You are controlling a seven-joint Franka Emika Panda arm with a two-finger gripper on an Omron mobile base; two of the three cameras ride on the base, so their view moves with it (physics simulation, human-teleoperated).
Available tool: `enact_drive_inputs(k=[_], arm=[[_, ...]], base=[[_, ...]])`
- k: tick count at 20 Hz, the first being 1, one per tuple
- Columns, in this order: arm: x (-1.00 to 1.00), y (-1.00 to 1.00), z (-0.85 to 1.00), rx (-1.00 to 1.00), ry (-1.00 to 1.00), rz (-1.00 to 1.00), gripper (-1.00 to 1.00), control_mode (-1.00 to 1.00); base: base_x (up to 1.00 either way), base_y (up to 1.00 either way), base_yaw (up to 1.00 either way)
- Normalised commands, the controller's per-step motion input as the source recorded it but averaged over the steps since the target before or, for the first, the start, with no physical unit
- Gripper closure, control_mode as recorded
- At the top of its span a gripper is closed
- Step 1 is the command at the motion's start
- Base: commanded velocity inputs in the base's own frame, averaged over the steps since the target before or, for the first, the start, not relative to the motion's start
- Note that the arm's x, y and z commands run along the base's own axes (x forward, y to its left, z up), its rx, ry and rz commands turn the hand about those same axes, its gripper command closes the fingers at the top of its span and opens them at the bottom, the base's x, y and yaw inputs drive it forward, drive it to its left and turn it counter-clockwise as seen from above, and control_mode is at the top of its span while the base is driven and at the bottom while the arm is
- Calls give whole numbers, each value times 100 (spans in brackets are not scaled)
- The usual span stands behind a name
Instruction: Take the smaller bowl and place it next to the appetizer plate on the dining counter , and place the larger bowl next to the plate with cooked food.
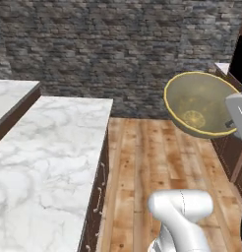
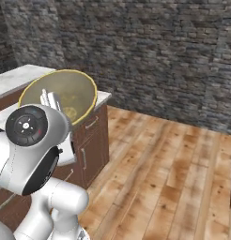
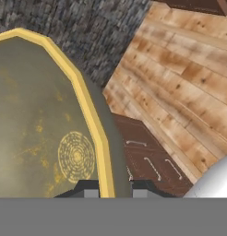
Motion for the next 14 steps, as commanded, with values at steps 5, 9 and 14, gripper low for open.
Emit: enact_drive_inputs(k=[5,9,14], arm=[[0,0,0,0,0,0,100,100],[0,0,0,0,0,0,100,100],[0,0,0,0,0,0,100,100]], base=[[-94,66,15],[-86,39,10],[-83,44,4]])
